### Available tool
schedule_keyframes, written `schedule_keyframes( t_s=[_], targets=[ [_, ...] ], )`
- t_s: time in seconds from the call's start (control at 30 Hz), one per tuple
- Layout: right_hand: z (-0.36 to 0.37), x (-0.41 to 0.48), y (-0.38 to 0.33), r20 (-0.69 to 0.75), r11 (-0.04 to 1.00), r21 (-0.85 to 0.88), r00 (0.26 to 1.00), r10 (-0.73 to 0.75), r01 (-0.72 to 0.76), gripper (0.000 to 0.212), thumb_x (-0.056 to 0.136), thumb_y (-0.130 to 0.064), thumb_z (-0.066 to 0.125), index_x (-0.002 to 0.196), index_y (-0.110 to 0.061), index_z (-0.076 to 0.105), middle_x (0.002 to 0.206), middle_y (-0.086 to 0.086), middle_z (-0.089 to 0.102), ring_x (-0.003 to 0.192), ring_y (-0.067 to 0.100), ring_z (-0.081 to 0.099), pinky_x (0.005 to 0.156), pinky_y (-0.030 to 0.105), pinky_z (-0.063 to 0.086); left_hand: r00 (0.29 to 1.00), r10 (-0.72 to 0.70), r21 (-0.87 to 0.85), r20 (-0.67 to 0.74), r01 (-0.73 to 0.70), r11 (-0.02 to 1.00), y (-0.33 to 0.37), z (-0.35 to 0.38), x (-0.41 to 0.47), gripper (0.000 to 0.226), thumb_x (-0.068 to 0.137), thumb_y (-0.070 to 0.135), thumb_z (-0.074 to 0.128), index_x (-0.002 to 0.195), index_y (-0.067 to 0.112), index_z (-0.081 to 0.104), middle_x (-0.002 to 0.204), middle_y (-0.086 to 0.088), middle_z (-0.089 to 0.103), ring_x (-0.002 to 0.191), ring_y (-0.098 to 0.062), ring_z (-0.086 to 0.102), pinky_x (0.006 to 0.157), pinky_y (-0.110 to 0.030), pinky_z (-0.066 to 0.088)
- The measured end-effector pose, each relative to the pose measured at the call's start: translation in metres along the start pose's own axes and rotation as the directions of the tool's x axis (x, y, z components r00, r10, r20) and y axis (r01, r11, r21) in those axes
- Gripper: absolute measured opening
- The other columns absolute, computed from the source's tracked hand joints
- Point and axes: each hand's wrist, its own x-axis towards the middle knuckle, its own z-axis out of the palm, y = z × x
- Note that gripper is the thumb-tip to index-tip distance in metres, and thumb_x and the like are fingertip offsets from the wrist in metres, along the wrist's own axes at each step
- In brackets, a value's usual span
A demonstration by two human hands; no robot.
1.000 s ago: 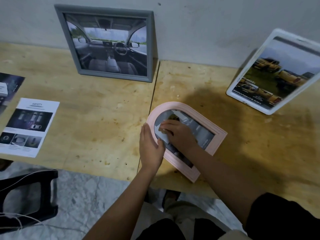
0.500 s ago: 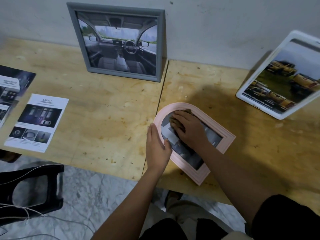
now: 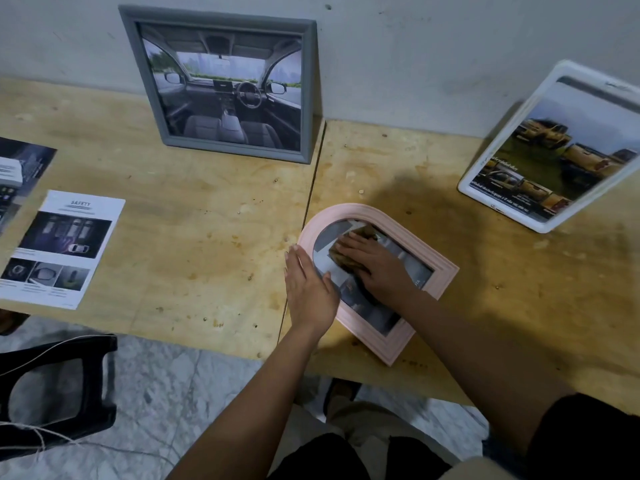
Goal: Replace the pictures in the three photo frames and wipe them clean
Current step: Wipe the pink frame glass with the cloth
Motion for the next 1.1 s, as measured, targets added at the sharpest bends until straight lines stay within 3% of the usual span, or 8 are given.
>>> schedule_keyframes(
  t_s=[0.17, 0.27, 0.4, 0.63, 0.77, 0.9, 1.0, 1.1],
  targets=[
    [-0.013, -0.022, 0.002, 0.081, 0.994, 0.111, 0.997, -0.017, 0.008, 0.032, 0.089, -0.014, 0.049, 0.117, -0.014, 0.066, 0.127, 0.002, 0.061, 0.126, 0.010, 0.046, 0.107, 0.033, 0.037, 1.000, 0.000, -0.013, -0.003, 0.000, 1.000, 0.000, 0.001, 0.001, 0.066, 0.100, 0.024, 0.033, 0.148, 0.003, -0.006, 0.158, -0.013, -0.008, 0.146, -0.024, -0.008, 0.117, -0.032, -0.003],
    [-0.024, -0.032, 0.001, 0.190, 0.985, 0.103, 0.975, 0.118, -0.139, 0.031, 0.091, -0.013, 0.053, 0.119, -0.021, 0.064, 0.129, -0.001, 0.060, 0.123, 0.013, 0.050, 0.104, 0.036, 0.042, 1.000, -0.009, -0.016, 0.003, 0.009, 1.000, -0.001, 0.002, 0.002, 0.066, 0.100, 0.024, 0.033, 0.148, 0.003, -0.006, 0.158, -0.012, -0.008, 0.146, -0.024, -0.008, 0.117, -0.032, -0.003],
    [-0.036, -0.042, 0.001, 0.269, 0.973, 0.009, 0.938, 0.220, -0.231, 0.039, 0.087, -0.039, 0.045, 0.119, -0.027, 0.064, 0.119, 0.003, 0.066, 0.107, 0.021, 0.060, 0.090, 0.040, 0.047, 1.000, -0.010, -0.011, -0.002, 0.010, 1.000, -0.001, 0.002, 0.002, 0.067, 0.099, 0.024, 0.034, 0.149, 0.003, -0.005, 0.158, -0.013, -0.007, 0.146, -0.024, -0.007, 0.117, -0.033, -0.003],
    [-0.059, -0.054, -0.007, 0.314, 0.973, -0.029, 0.922, 0.228, -0.231, 0.039, 0.079, -0.034, 0.043, 0.094, -0.014, 0.074, 0.091, 0.006, 0.072, 0.080, 0.020, 0.062, 0.074, 0.035, 0.047, 1.000, -0.019, -0.035, -0.008, 0.019, 0.999, -0.002, 0.002, 0.002, 0.067, 0.099, 0.024, 0.035, 0.149, 0.004, -0.004, 0.158, -0.012, -0.005, 0.146, -0.024, -0.005, 0.117, -0.034, -0.001],
    [-0.079, -0.053, -0.010, 0.354, 0.948, -0.147, 0.879, 0.318, -0.284, 0.031, 0.077, -0.036, 0.038, 0.076, -0.024, 0.066, 0.075, -0.002, 0.062, 0.069, 0.014, 0.052, 0.068, 0.029, 0.040, 1.000, -0.008, -0.049, -0.007, 0.007, 0.999, -0.004, 0.003, 0.001, 0.066, 0.099, 0.026, 0.035, 0.150, 0.007, -0.003, 0.158, -0.010, -0.005, 0.146, -0.024, -0.004, 0.117, -0.034, -0.001],
    [-0.092, -0.046, -0.005, 0.230, 0.871, -0.161, 0.841, 0.490, -0.463, 0.028, 0.092, -0.025, 0.046, 0.095, -0.012, 0.070, 0.091, 0.006, 0.064, 0.082, 0.020, 0.054, 0.071, 0.031, 0.040, 1.000, 0.010, -0.056, -0.013, -0.011, 0.998, -0.005, 0.003, 0.002, 0.065, 0.099, 0.028, 0.034, 0.150, 0.008, -0.002, 0.158, -0.009, -0.005, 0.146, -0.024, -0.004, 0.117, -0.033, 0.000],
    [-0.099, -0.037, -0.005, 0.034, 0.792, 0.108, 0.798, 0.601, -0.601, 0.025, 0.094, -0.016, 0.047, 0.094, -0.002, 0.068, 0.091, 0.010, 0.059, 0.084, 0.022, 0.051, 0.070, 0.031, 0.038, 1.000, 0.015, -0.058, -0.006, -0.015, 0.998, -0.006, 0.003, 0.002, 0.065, 0.099, 0.027, 0.034, 0.150, 0.007, -0.002, 0.158, -0.010, -0.005, 0.146, -0.024, -0.004, 0.118, -0.034, 0.000],
    [-0.103, -0.026, -0.014, -0.199, 0.707, 0.401, 0.697, 0.689, -0.583, 0.022, 0.096, -0.015, 0.045, 0.093, -0.009, 0.065, 0.093, 0.009, 0.056, 0.087, 0.019, 0.048, 0.074, 0.027, 0.034, 1.000, 0.024, -0.057, -0.008, -0.025, 0.998, -0.006, 0.004, 0.002, 0.064, 0.099, 0.026, 0.034, 0.149, 0.006, -0.001, 0.158, -0.011, -0.003, 0.146, -0.025, -0.003, 0.118, -0.035, 0.001]
  ],
)
